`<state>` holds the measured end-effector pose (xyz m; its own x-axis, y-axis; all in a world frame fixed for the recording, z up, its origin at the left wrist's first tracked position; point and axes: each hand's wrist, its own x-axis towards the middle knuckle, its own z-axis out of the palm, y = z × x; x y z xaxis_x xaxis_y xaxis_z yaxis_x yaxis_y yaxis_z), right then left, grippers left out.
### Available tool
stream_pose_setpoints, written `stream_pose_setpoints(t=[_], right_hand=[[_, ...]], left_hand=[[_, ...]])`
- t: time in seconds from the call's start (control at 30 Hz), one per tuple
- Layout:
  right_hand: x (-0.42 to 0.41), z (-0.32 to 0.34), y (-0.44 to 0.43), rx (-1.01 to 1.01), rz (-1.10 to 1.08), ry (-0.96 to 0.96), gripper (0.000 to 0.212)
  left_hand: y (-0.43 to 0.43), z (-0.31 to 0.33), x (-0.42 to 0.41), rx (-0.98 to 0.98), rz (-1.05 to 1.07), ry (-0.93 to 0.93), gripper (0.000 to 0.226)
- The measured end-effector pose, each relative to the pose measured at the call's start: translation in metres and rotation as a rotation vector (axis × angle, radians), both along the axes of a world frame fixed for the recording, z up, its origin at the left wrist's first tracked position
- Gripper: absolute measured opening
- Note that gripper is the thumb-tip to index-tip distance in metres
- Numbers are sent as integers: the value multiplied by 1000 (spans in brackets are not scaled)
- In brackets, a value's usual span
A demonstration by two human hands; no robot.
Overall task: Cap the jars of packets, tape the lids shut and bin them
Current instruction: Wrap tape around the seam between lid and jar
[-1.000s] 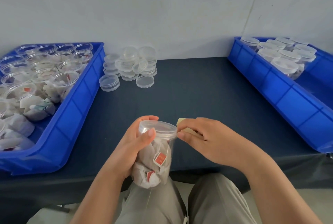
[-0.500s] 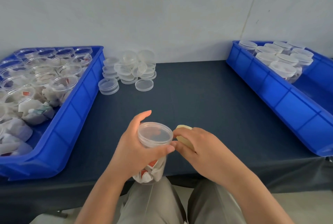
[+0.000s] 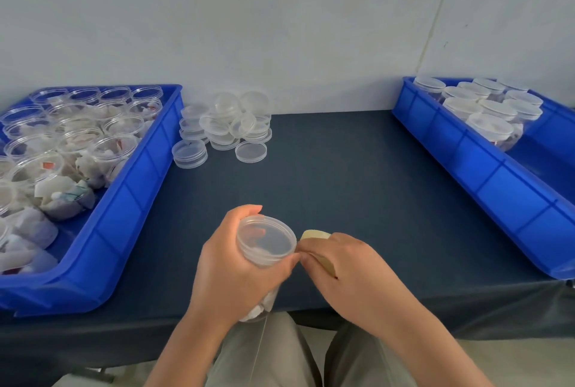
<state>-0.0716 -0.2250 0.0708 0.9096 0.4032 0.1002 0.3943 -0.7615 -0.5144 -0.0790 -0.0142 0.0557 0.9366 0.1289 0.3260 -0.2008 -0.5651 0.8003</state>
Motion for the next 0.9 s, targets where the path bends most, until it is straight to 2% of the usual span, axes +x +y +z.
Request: stream_pose_setpoints(t=[0.2,0.37,0.47,0.53,0.6,0.67,0.77,0.9], right_hand=[[-2,-11,12,-30,-165,-36,24],[5,-14,19,-88,-210,-79,25],[28,-16,16,-176,-339,-78,16],[55,-18,-6,-271,-461,-39,18],[74,-21,-32,-309,-481,-32,20],[78,-30,-44,-278,-438,-83,25],[68,-51,-35,-247,-309,-130,35],[57,-73,-17,-354,-222,-173,55]], left_hand=[[-18,3,-3,164,119,-21,84],[-17,16,-3,239,118,-72,66],[-25,26,-20,78,38,-77,67],[-42,29,-43,-17,-133,-47,79],[-49,31,-57,-75,-200,-15,88],[-39,30,-48,-204,-143,12,84],[-10,27,-24,-280,11,57,82],[0,25,-9,-422,87,99,78]])
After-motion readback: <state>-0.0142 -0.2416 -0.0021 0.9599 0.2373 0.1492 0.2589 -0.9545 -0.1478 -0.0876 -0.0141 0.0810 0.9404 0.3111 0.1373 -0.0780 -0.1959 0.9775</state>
